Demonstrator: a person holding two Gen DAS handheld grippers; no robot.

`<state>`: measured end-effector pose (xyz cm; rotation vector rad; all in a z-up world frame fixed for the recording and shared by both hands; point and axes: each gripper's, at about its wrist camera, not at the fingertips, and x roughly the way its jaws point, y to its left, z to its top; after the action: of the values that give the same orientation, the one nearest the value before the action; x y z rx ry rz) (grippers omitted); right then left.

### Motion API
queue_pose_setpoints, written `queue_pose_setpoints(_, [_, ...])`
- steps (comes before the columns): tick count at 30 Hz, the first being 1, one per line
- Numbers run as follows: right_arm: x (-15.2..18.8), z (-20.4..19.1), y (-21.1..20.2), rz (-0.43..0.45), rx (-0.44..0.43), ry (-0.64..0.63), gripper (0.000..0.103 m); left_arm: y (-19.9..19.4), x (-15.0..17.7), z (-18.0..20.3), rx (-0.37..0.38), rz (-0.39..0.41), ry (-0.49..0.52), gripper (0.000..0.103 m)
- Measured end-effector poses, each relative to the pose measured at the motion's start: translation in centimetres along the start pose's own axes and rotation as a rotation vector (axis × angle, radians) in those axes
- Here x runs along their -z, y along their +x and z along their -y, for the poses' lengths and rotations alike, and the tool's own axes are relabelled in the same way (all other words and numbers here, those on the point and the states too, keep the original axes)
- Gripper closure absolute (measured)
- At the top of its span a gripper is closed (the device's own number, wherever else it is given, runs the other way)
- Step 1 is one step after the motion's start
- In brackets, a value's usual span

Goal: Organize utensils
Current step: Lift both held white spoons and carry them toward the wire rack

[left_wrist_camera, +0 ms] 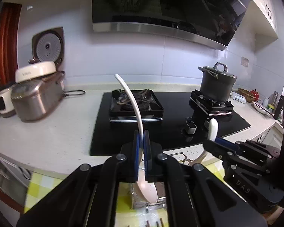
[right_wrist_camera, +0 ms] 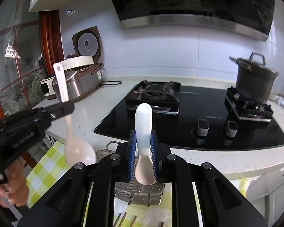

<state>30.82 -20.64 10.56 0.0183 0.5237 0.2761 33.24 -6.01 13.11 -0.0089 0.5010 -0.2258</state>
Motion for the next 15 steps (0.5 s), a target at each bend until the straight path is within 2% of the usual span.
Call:
queue_pose_setpoints(8, [3.1, 0.8, 4.7, -0.067, -0.017, 0.002, 0.087, 6.4, 4.2, 0.0, 0.019, -0.076, -0.013, 0.099])
queue_pose_setpoints(15, [5.3, 1.3, 6.9, -0.113, -0.036, 0.017, 0.087, 9.5, 7.4, 0.0, -0.006, -0.135, 0.016, 0.099])
